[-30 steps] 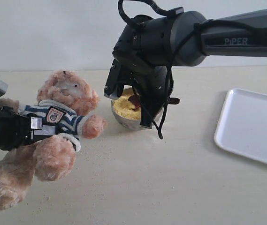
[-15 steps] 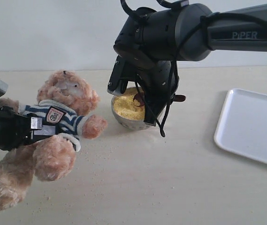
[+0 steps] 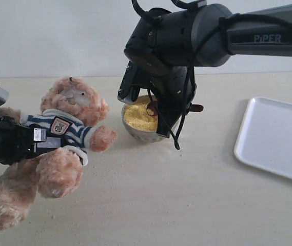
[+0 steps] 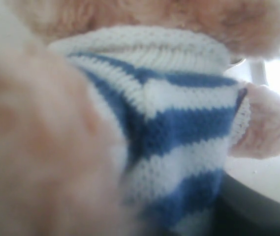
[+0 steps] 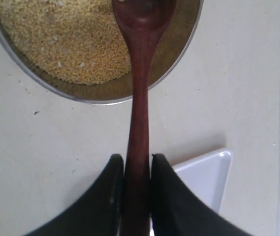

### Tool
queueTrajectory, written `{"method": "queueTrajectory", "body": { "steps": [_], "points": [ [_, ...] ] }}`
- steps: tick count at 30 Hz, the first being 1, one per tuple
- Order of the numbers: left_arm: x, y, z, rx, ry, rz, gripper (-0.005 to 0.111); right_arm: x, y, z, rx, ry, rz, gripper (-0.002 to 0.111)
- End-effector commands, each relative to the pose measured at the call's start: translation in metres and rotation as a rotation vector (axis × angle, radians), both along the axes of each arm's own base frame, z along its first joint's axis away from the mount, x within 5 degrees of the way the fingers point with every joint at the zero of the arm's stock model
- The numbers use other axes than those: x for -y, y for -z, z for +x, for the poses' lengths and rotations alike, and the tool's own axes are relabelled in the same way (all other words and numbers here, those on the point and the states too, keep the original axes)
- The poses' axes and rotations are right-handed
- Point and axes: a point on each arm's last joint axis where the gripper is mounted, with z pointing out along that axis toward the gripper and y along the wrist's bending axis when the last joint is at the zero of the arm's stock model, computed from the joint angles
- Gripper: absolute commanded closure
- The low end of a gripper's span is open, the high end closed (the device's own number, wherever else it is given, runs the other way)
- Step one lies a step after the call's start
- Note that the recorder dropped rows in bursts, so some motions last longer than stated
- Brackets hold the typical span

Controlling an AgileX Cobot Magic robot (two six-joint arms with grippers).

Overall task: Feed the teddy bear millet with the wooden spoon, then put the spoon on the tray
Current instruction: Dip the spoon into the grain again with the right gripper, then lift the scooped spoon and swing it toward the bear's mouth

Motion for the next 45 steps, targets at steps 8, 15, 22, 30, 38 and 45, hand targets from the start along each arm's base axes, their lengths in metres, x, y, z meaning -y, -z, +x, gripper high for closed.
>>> {"method": "queueTrajectory", "body": {
  "steps": [8,15,22,30,38,45],
  "points": [
    [0.000,-0.001,0.000,0.005,0.004,-0.013,0.102,0.005,-0.045,-0.012,0.034,-0.008,0.119,0.108],
    [0.000,-0.001,0.000,0.012,0.011,-0.007,0.102,0.015,-0.043,-0.006,-0.078,0.027,0.258,0.108],
    [0.000,-0.001,0.000,0.012,0.011,-0.007,0.102,0.034,-0.044,0.005,-0.142,0.118,0.356,0.108],
    [0.001,-0.001,0.000,0.015,0.017,-0.006,0.102,0.038,-0.073,-0.011,-0.155,0.140,0.448,0.108],
    [0.001,-0.002,0.000,0.015,0.017,-0.012,0.102,0.035,-0.111,-0.032,-0.178,0.110,0.667,0.108],
    [0.001,-0.002,0.000,0.015,0.017,-0.012,0.102,0.014,-0.117,-0.045,-0.293,0.039,0.847,0.108]
  ]
}}
